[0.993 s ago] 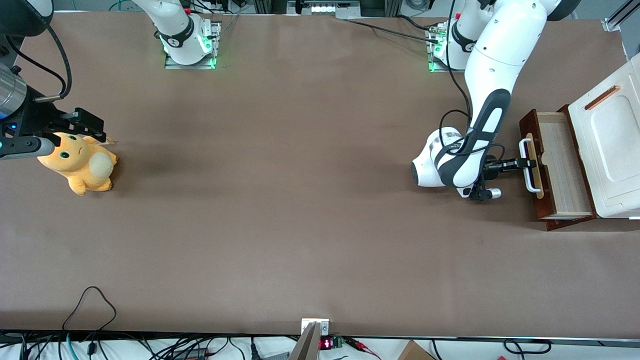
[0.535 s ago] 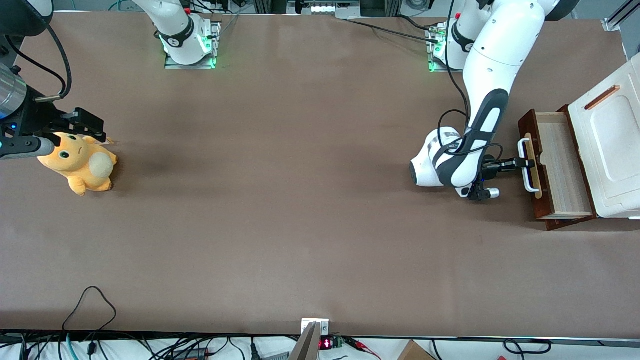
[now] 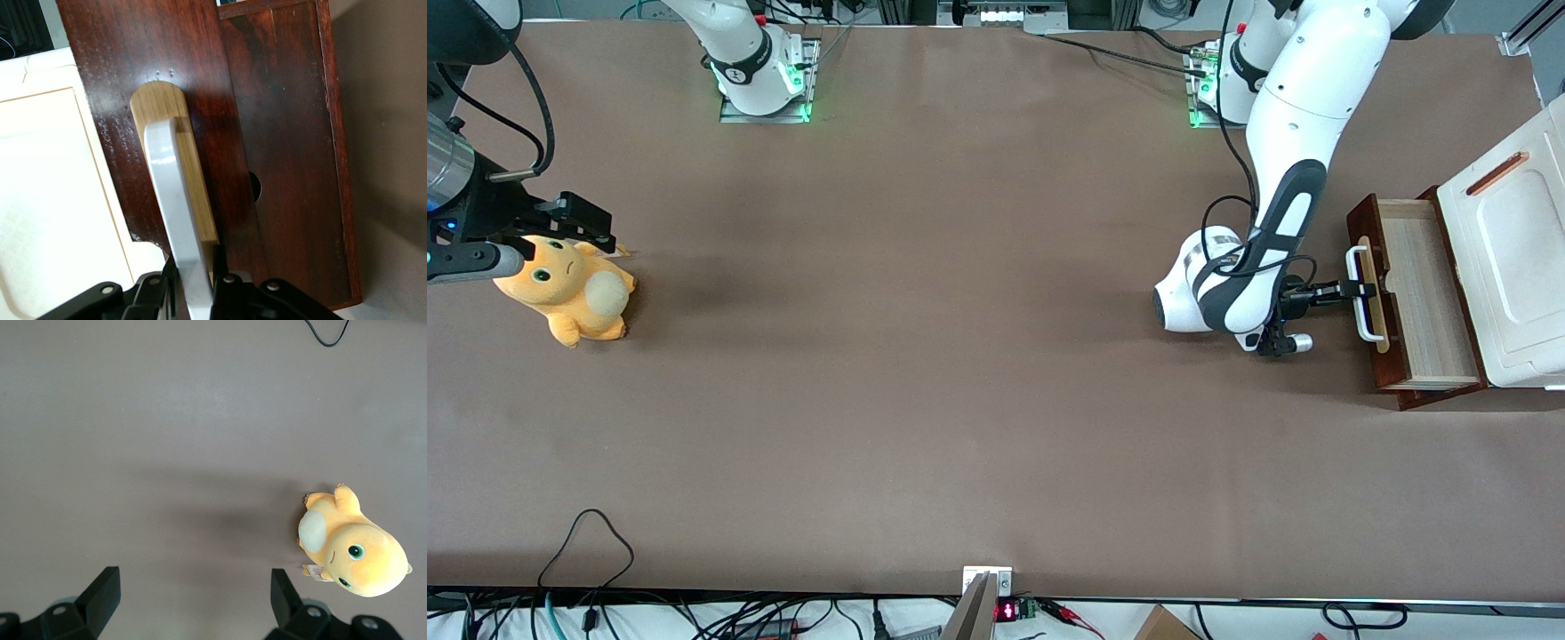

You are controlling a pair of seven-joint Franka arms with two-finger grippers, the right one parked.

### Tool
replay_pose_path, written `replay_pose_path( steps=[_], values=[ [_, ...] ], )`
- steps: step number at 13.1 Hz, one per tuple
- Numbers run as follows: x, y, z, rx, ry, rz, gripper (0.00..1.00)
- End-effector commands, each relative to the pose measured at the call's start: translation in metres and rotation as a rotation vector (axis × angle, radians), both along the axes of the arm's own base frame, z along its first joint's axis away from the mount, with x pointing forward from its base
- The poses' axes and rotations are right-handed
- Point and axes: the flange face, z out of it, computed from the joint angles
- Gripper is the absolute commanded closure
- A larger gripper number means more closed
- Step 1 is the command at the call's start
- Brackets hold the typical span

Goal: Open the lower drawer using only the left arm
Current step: 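Pull the handle with the left gripper, sliding the drawer out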

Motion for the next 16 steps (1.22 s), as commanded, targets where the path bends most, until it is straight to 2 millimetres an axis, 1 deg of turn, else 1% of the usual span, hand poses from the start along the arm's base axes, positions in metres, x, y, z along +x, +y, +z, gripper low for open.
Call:
replay_pose_path(
  steps=[1, 3, 4, 5, 6, 8, 14, 15, 16],
  values=[
    [-0.0231, -0.0355, 0.0021, 0.016, 0.029, 0.051, 0.84],
    [-0.0224, -0.0349, 0.0024, 0.015, 0.028, 0.053, 0.84],
    [-0.0231, -0.0355, 0.002, 0.015, 0.03, 0.052, 0.79],
    [-0.0242, -0.035, -0.001, 0.018, 0.04, 0.052, 0.54],
    [-0.0253, -0.0336, -0.0026, 0.023, 0.044, 0.055, 0.01],
    [-0.027, -0.0328, -0.0052, 0.027, 0.051, 0.058, 0.0],
    [-0.0264, -0.0317, -0.0043, 0.022, 0.059, 0.064, 0.0],
    [-0.0255, -0.0299, -0.003, 0.011, 0.058, 0.079, 0.0],
    [-0.019, -0.0297, 0.0012, -0.003, 0.046, 0.086, 0.0]
  ],
)
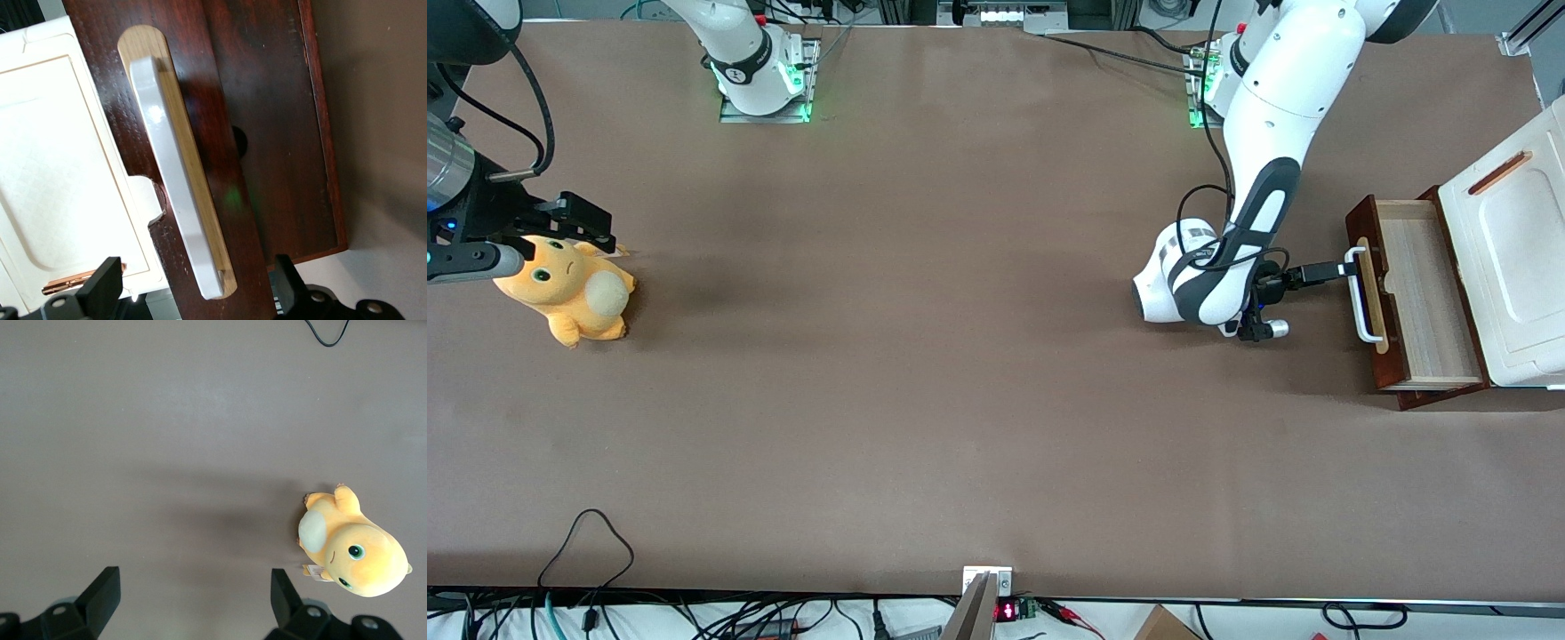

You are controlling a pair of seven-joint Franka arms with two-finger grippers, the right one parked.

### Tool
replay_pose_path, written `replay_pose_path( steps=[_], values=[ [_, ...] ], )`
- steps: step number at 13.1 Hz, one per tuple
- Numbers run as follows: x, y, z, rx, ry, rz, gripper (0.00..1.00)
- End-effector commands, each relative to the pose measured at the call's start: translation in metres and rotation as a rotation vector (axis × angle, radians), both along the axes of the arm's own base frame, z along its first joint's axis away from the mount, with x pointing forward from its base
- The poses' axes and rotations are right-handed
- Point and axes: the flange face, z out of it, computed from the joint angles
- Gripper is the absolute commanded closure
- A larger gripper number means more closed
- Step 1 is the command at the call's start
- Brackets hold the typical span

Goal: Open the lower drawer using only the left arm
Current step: 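Pull the handle with the left gripper, sliding the drawer out, then open the left gripper and lift it off the handle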

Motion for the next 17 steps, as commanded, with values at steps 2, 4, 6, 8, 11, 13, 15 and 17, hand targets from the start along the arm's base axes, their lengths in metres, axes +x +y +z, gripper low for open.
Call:
replay_pose_path(
  steps=[2, 4, 6, 8, 11, 13, 15, 17],
  values=[
    [0.032, 0.003, 0.028, -0.114, 0.012, 0.08, 0.0],
    [0.063, 0.02, 0.062, -0.236, 0.051, 0.143, 0.0],
    [0.085, 0.034, 0.095, -0.385, 0.071, 0.177, 0.0],
    [0.099, 0.038, 0.123, -0.472, 0.048, 0.189, 0.0],
    [0.108, 0.058, 0.191, -0.731, -0.016, 0.262, 0.0],
    [0.118, 0.056, 0.236, -0.838, -0.063, 0.249, 0.0],
    [0.124, 0.063, 0.276, -0.933, -0.114, 0.245, 0.0],
    [0.132, 0.075, 0.324, -1.078, -0.204, 0.26, 0.0]
  ],
)
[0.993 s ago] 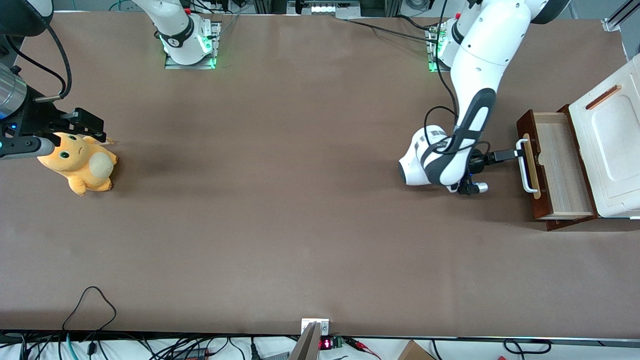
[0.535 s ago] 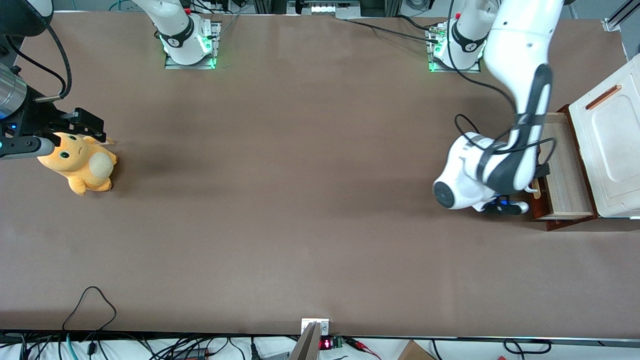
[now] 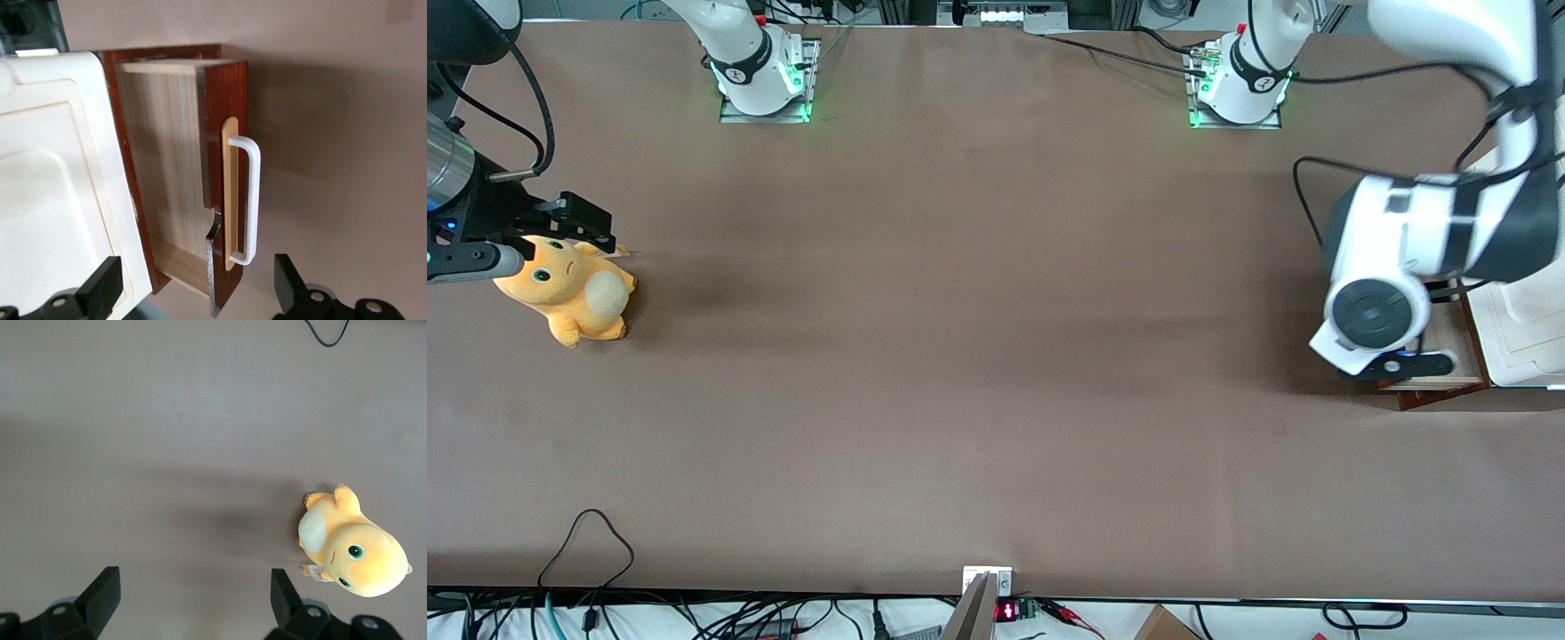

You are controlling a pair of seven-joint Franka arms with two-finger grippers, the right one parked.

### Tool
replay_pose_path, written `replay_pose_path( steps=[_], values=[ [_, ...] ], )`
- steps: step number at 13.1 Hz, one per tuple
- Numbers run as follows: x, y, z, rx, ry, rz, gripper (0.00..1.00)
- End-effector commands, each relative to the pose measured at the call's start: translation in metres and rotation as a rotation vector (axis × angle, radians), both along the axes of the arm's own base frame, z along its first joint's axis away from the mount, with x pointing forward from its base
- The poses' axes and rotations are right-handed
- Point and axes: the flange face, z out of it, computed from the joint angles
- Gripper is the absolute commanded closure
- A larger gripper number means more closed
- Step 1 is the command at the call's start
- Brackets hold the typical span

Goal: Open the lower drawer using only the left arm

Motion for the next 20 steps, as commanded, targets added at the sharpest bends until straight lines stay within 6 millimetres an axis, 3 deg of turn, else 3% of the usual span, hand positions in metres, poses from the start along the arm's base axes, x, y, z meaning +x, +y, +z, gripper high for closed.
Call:
replay_pose_path(
  steps=[1, 4, 6, 10, 15, 20],
  values=[
    [0.01, 0.033, 0.069, -0.227, -0.124, 0.077, 0.0],
    [0.011, 0.053, 0.13, -0.457, -0.269, 0.158, 0.0],
    [0.019, 0.031, 0.143, -0.484, -0.349, 0.094, 0.0],
    [0.004, 0.028, 0.155, -0.534, -0.282, -0.127, 0.0],
    [-0.008, 0.027, 0.184, -0.539, -0.343, -0.074, 0.0],
    [-0.018, 0.044, 0.184, -0.579, -0.321, -0.064, 0.0]
  ],
)
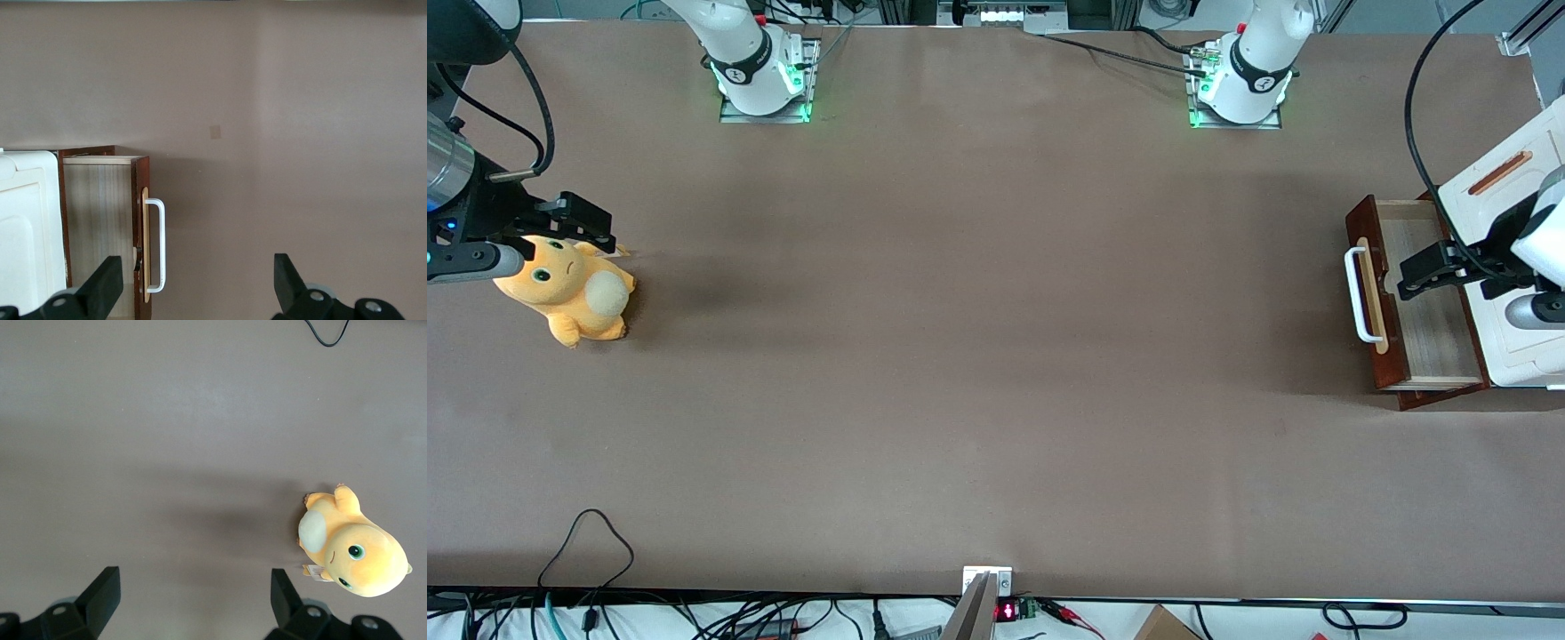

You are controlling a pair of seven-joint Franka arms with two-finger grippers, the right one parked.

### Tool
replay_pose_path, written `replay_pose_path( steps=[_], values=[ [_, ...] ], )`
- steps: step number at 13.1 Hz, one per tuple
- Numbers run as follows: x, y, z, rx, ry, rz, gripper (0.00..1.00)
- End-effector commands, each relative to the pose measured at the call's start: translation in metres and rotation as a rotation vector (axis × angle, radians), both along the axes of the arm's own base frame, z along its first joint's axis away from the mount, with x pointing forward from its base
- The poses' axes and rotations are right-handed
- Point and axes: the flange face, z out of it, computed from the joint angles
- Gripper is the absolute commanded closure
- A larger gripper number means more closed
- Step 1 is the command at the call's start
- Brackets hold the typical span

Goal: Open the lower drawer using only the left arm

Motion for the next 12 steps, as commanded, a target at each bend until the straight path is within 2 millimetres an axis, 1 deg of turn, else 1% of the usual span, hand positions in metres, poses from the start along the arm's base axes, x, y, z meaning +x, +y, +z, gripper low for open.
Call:
replay_pose_path(
  steps=[1, 2, 4, 5, 6, 7, 9, 10, 11, 12],
  values=[
    [-0.02, 0.004, 0.006, -0.03, 0.024, 0.005, 0.0],
    [-0.024, 0.005, 0.006, -0.029, 0.027, 0.001, 0.0],
    [-0.029, 0.003, -0.002, -0.025, 0.021, -0.024, 0.0],
    [-0.035, 0.003, -0.007, -0.023, 0.009, -0.026, 0.0],
    [-0.043, 0.0, -0.009, -0.02, 0.001, -0.029, 0.0],
    [-0.046, -0.001, -0.01, -0.018, 0.007, -0.029, 0.0],
    [-0.046, -0.004, -0.005, -0.014, 0.001, -0.032, 0.0],
    [-0.044, -0.003, 0.001, -0.008, -0.012, -0.033, 0.0],
    [-0.041, -0.001, 0.011, -0.007, -0.035, -0.03, 0.0],
    [-0.039, -0.001, 0.013, -0.007, -0.04, -0.029, 0.0]
  ],
)
